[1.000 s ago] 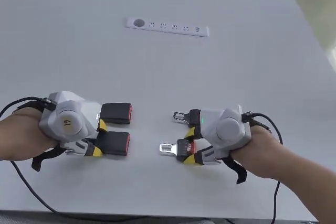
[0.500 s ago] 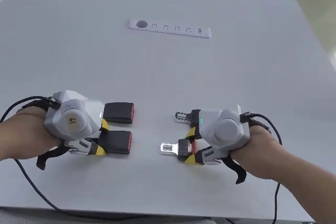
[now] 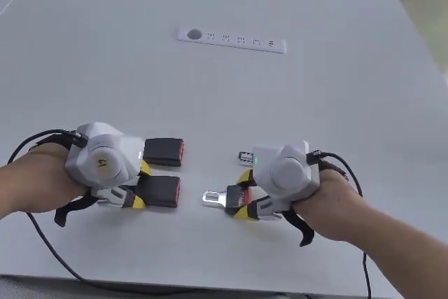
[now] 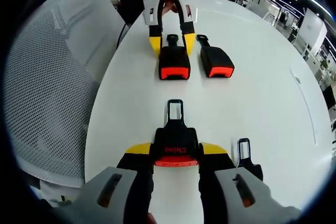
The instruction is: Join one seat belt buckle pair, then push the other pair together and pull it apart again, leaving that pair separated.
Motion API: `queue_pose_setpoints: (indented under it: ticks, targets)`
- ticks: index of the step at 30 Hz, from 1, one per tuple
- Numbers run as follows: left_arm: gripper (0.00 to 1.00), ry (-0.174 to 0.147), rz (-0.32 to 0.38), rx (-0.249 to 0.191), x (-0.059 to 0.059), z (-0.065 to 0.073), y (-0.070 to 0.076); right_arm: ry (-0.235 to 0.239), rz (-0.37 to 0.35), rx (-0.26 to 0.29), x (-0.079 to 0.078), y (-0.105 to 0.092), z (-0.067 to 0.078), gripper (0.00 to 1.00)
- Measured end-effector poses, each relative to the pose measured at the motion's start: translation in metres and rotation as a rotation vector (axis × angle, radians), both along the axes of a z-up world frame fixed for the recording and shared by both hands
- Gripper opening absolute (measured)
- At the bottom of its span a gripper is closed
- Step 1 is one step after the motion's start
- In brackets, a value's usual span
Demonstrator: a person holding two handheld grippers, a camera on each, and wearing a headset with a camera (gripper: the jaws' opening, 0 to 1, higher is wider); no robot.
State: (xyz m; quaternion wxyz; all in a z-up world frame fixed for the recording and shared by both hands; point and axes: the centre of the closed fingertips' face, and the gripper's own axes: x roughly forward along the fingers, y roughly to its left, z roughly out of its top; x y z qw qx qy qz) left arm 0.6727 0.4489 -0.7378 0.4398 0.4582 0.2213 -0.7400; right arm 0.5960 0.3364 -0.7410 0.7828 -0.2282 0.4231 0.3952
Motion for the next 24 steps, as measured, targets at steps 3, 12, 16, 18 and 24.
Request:
queue_pose_setpoints:
  ticks: [3,12,16,18,24]
  targets:
    - [0.32,0.001,0.003,0.002,0.0,0.0,0.0,-0.005,-0.017,0.01,0.005,0.006,0.0,0.31]
    - [0.32,0.008,0.003,0.011,0.001,-0.002,0.0,-0.027,0.016,0.01,0.017,0.029,0.001,0.31]
    - [0.32,0.007,0.003,0.008,0.002,-0.004,0.0,-0.016,0.007,0.004,0.022,0.035,0.001,0.31]
    - [0.32,0.005,0.005,0.012,0.003,-0.004,-0.001,-0.021,0.018,-0.014,0.023,0.037,0.001,0.31]
    - [0.32,-0.003,-0.02,0.016,0.003,-0.005,-0.001,-0.026,0.02,-0.01,0.024,0.041,0.001,0.31]
